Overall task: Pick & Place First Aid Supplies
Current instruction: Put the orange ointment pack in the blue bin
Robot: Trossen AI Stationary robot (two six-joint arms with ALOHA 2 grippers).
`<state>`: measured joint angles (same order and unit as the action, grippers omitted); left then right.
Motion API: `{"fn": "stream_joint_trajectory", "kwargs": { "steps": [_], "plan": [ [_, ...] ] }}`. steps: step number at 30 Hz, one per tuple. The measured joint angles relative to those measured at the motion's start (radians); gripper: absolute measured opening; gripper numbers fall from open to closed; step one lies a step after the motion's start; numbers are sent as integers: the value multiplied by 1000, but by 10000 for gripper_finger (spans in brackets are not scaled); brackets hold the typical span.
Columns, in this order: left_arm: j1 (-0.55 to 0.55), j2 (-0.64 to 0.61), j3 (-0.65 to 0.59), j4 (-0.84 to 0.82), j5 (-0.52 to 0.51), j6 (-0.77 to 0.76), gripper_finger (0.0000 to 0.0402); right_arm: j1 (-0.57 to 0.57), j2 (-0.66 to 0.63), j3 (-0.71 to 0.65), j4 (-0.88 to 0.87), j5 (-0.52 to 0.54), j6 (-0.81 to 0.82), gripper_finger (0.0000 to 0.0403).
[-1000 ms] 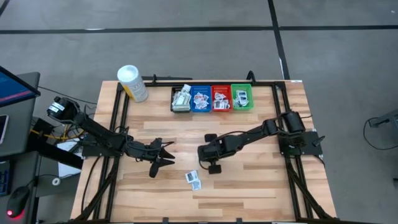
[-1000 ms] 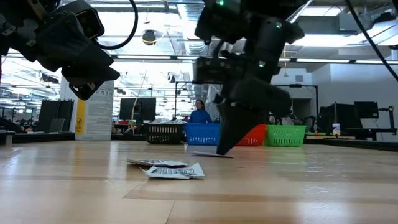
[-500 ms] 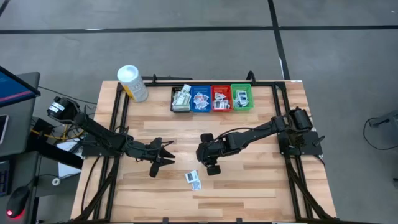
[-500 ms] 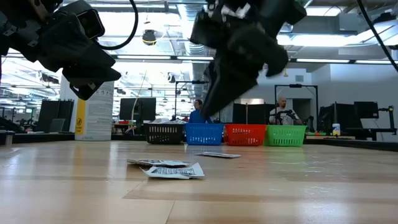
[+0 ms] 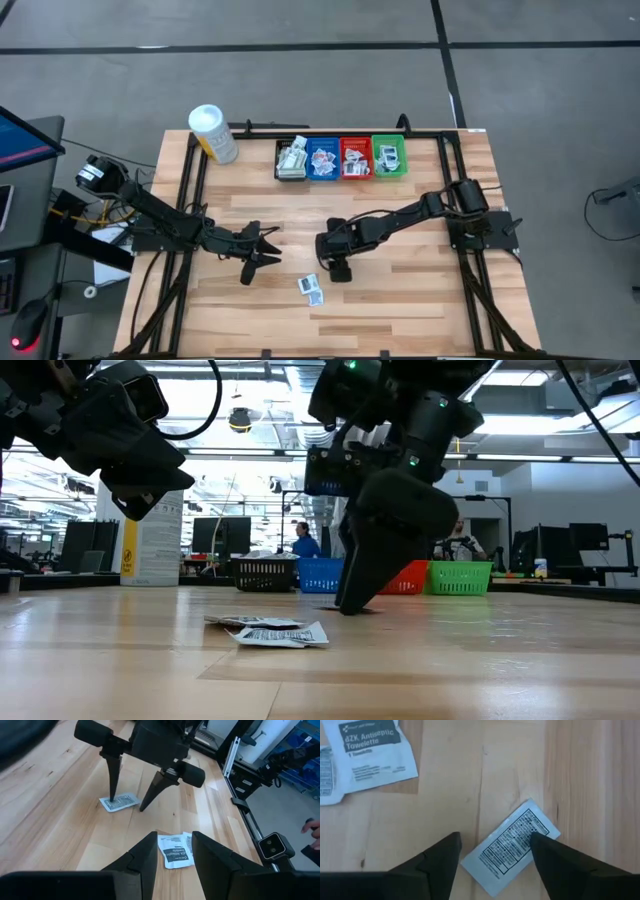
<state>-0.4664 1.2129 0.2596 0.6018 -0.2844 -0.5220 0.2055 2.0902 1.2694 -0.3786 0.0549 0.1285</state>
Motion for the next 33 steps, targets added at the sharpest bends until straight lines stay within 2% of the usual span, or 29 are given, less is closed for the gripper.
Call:
{"fn": "stream_joint_trajectory", "kwargs": {
  "steps": [5, 20, 27, 33],
  "plan": [
    [0, 0, 0, 0, 0, 0, 121, 2, 12, 1, 0, -16, 37, 213],
    [0, 0, 0, 0, 0, 0, 121, 3, -37, -4, -2, -32, 40, 74],
    [0, 0, 0, 0, 0, 0, 121, 3, -37, -2, -2, -33, 58, 29],
    [0, 0, 0, 0, 0, 0, 121, 3, -27, 108, -161, -38, 70, 3]
  ]
}}
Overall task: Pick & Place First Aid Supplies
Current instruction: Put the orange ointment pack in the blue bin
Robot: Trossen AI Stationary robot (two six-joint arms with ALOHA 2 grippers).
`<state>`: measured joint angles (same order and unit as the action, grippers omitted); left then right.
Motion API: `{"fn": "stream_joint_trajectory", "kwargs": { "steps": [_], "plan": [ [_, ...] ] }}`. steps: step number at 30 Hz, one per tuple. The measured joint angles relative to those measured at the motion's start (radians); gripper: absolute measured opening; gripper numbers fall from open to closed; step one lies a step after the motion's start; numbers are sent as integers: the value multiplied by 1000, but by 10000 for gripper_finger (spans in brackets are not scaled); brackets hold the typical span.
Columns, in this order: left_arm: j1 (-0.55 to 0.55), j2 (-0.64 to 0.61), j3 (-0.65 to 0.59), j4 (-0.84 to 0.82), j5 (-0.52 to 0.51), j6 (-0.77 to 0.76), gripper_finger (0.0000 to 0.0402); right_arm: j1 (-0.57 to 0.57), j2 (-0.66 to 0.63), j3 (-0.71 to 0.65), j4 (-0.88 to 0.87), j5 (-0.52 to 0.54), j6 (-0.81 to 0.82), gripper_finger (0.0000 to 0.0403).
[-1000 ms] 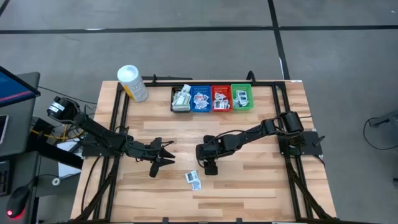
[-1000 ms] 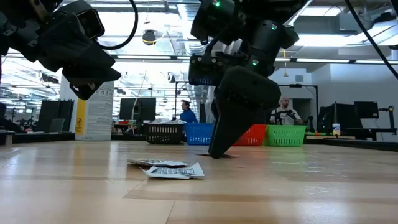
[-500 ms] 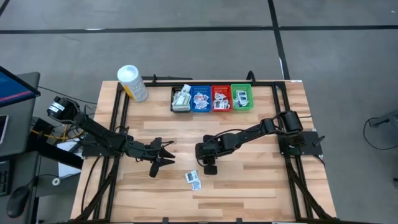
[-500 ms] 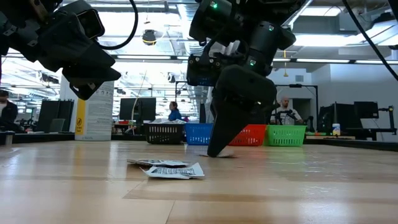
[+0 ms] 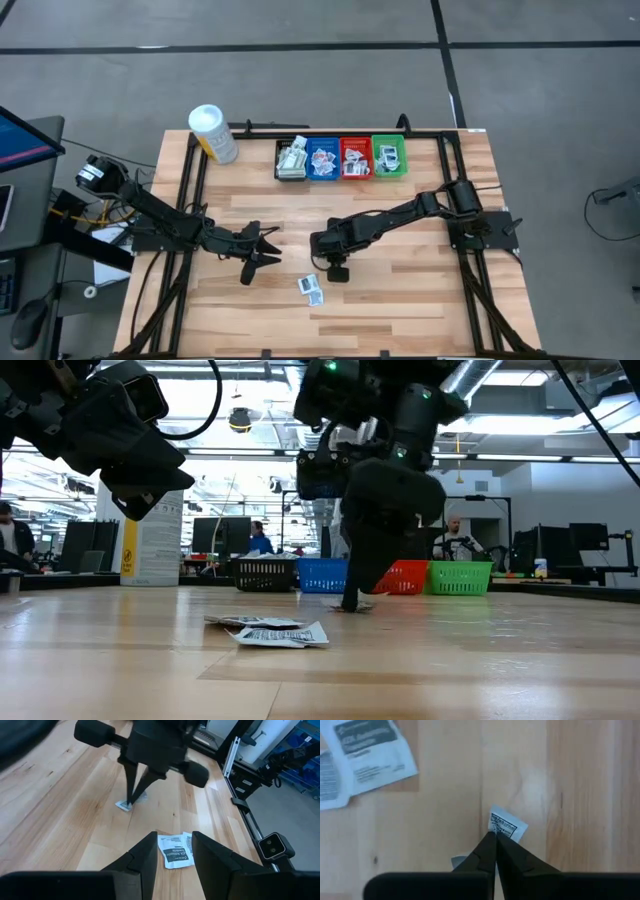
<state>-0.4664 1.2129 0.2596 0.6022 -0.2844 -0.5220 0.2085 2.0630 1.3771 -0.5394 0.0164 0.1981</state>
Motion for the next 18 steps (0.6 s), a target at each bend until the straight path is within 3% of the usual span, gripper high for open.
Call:
{"fn": "stream_joint_trajectory", "kwargs": {
  "steps": [9, 13, 18],
  "plan": [
    [0, 0, 0, 0, -3, 0, 121, -5, -4, 344, -235, -26, -161, 2],
    [0, 0, 0, 0, -3, 0, 121, -33, -4, 492, -252, -185, -180, 2],
    [0, 0, 0, 0, -3, 0, 121, -98, -4, 620, -169, -502, -193, 1]
  ]
}}
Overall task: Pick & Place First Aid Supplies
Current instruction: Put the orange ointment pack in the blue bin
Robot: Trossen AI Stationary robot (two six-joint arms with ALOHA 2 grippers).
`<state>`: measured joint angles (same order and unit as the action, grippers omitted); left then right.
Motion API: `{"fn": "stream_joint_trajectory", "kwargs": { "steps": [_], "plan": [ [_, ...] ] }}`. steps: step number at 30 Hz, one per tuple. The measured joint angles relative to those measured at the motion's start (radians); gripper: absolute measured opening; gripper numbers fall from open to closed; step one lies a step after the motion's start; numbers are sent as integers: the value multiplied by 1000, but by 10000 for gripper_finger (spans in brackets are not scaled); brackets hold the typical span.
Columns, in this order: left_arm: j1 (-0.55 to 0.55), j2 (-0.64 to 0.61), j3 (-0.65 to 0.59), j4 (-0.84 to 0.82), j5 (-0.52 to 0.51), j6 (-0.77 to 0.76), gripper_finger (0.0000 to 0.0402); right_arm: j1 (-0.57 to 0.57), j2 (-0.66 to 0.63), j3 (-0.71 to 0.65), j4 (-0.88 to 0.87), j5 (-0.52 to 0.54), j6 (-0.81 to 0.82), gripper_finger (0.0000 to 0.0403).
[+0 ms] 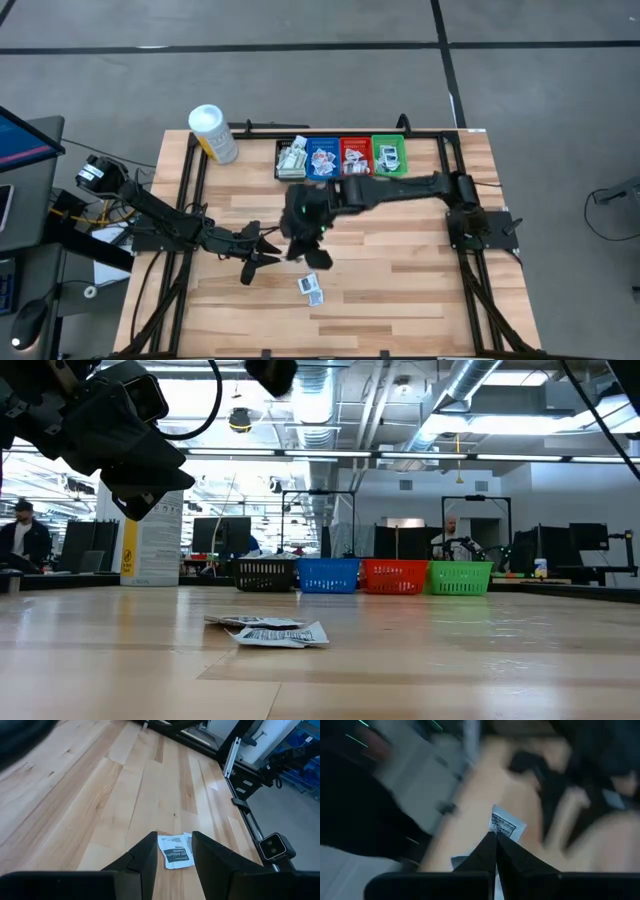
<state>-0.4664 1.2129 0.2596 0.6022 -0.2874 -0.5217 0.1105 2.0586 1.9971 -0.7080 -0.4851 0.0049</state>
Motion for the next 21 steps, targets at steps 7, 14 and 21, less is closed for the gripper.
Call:
{"fn": "stream_joint_trajectory", "kwargs": {
  "steps": [7, 14, 21],
  "plan": [
    [0, 0, 0, 0, 0, 0, 121, -69, -2, 39, 383, -449, 166, 1],
    [0, 0, 0, 0, 0, 0, 121, -71, -3, 39, 453, -486, 204, 1],
    [0, 0, 0, -1, -32, 51, 121, -118, -3, 39, 375, -485, 132, 1]
  ]
}}
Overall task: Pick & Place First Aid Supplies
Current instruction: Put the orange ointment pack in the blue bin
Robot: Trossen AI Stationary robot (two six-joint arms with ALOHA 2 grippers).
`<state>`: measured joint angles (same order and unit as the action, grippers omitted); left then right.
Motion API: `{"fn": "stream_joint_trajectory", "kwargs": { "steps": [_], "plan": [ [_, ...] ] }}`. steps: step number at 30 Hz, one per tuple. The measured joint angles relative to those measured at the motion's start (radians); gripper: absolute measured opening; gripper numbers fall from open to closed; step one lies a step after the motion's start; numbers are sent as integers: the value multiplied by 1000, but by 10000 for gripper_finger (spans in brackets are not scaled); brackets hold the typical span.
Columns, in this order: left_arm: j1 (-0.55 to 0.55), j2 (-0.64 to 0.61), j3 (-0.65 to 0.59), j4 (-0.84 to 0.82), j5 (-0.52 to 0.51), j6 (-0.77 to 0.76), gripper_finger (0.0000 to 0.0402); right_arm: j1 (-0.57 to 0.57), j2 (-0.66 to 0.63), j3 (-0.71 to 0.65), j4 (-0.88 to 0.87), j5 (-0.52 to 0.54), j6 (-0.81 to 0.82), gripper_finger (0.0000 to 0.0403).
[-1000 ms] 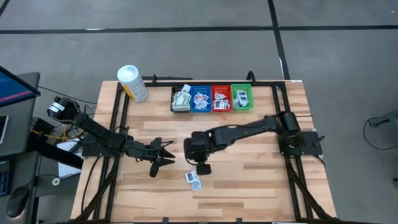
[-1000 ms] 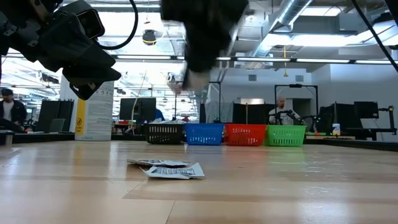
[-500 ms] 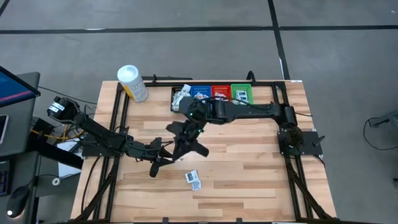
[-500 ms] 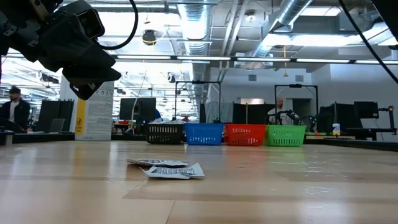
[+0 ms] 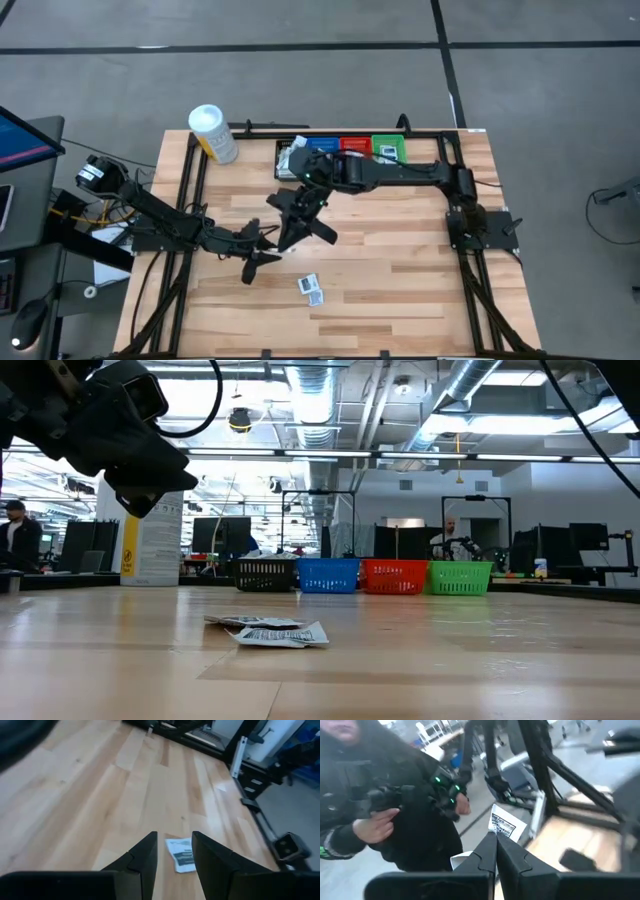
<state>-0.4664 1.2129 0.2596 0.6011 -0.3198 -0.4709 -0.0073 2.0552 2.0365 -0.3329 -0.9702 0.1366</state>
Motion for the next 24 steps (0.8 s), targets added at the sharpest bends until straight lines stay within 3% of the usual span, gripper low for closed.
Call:
{"fn": "stream_joint_trajectory", "kwargs": {
  "steps": [4, 12, 15, 18, 24],
  "plan": [
    [0, 0, 0, -1, -50, 46, 121, -73, 0, 0, -207, 102, -101, 1],
    [27, 0, 0, -2, -150, 97, 121, -225, 0, 0, -489, 711, -253, 1],
    [58, 0, 0, -2, -157, 124, 121, -281, 9, 1, -504, 865, -292, 1],
    [87, 0, -1, -2, -159, 133, 121, -338, 23, -5, -522, 916, -296, 1],
    [127, 0, -28, 0, -159, 96, 121, -422, 62, -6, -563, 919, -302, 10]
  ]
}}
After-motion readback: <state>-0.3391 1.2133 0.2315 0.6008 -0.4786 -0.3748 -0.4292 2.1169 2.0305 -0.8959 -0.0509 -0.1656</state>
